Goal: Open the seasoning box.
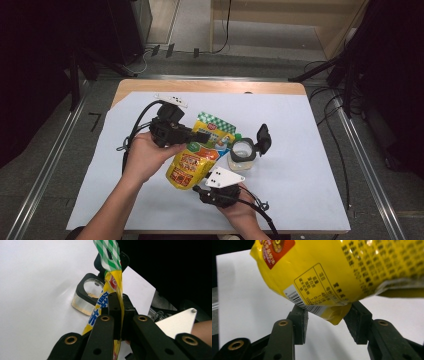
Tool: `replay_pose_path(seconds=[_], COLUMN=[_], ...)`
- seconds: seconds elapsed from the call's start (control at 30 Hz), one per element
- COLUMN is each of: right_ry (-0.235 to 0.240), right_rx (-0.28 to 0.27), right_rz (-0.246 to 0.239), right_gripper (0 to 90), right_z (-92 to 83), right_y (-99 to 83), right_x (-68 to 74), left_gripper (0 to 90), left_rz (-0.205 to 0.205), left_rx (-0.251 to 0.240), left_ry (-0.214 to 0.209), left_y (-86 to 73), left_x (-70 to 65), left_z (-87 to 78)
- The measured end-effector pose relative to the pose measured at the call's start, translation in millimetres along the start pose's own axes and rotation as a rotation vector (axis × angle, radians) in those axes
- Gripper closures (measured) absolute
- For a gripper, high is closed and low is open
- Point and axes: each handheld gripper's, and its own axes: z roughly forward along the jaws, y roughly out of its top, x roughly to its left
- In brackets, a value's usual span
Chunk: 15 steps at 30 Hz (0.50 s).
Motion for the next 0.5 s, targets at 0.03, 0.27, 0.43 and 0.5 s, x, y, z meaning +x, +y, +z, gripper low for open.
replay_pose_path(seconds=[0.03, 0.27, 0.43, 0.5], right_ry=[0.007, 0.038, 0.052, 0.056], right_rx=[0.002, 0.004, -0.007, -0.015], right_rz=[0.004, 0.038, 0.073, 0.075], right_gripper=[57.4, 58.8, 59.4, 59.7], right_z=[-0.2, -1.9, -4.6, -6.0], right_y=[0.6, 1.5, 2.5, 3.3], right_x=[0.4, -1.3, -5.0, -6.6], left_gripper=[90.0, 90.0, 89.2, 88.6], left_rz=[-0.001, 0.006, 0.012, 0.016], left_rx=[-0.001, 0.018, 0.025, 0.029], left_ry=[0.001, 0.01, 0.01, 0.009], left_y=[-0.2, -2.3, -3.8, -3.8], left_x=[-0.1, 3.8, 5.4, 5.3], left_z=[1.4, 7.9, 11.7, 12.2])
